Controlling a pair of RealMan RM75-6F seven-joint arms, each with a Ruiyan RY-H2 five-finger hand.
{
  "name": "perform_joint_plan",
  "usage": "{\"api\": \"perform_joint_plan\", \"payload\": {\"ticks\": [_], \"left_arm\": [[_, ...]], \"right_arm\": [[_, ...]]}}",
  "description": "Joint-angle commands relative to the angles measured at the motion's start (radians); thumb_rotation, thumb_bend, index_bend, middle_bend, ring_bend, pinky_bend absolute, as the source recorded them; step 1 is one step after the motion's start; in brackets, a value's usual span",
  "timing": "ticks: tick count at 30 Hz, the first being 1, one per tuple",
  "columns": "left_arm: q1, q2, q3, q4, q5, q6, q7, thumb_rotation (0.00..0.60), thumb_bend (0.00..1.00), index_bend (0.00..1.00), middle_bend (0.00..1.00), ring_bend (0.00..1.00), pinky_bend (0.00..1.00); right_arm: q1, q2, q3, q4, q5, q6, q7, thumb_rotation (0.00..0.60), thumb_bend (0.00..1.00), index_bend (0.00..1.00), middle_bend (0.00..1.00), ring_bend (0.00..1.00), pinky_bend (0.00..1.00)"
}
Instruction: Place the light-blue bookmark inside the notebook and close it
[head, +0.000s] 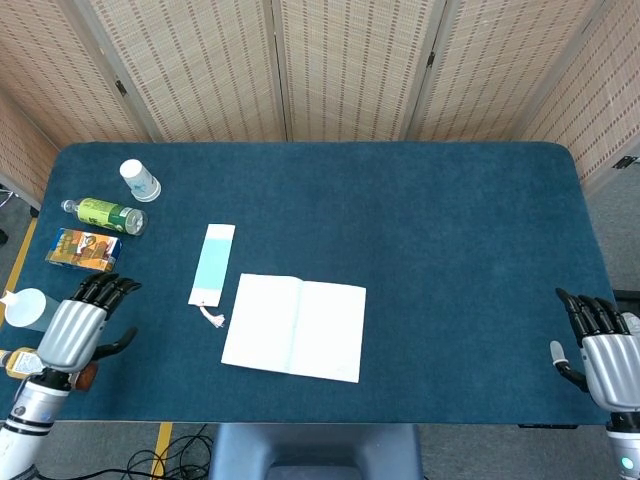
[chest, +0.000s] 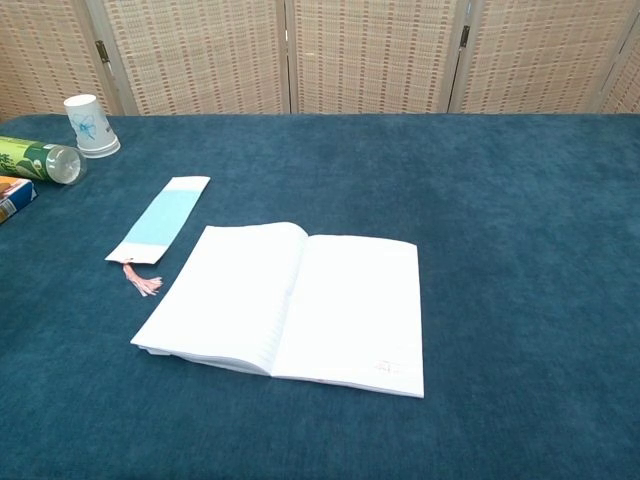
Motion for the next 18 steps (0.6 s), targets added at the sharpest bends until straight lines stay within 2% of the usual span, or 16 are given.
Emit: {"api": "perform_joint_plan", "payload": {"ticks": [1, 10, 18], "left_arm": [[-0.051, -0.012, 0.015, 0.008, 0.017, -0.082, 0.005, 0.600, 0.33, 0.22, 0.28, 0.20, 0.19], [-0.161, -0.094, 0.035, 0.028, -0.015, -0.273, 0.088, 0.600, 0.33, 0.20, 0.28, 0.20, 0.19], [-0.224, -0.191, 0.006, 0.087, -0.123, -0.373, 0.148, 0.600, 0.33, 0.14, 0.28, 0.20, 0.19]], "right_arm": [[-0.005, 0.001, -0.002, -0.001, -0.001, 0.005, 0.001, 0.600, 0.39, 0.04, 0.19, 0.15, 0.16], [-0.013, 0.006, -0.002, -0.006, -0.006, 0.017, 0.000, 0.600, 0.39, 0.04, 0.19, 0.15, 0.16], [-0.020, 0.008, -0.001, -0.001, -0.001, 0.020, 0.008, 0.600, 0.39, 0.04, 0.19, 0.15, 0.16]]}}
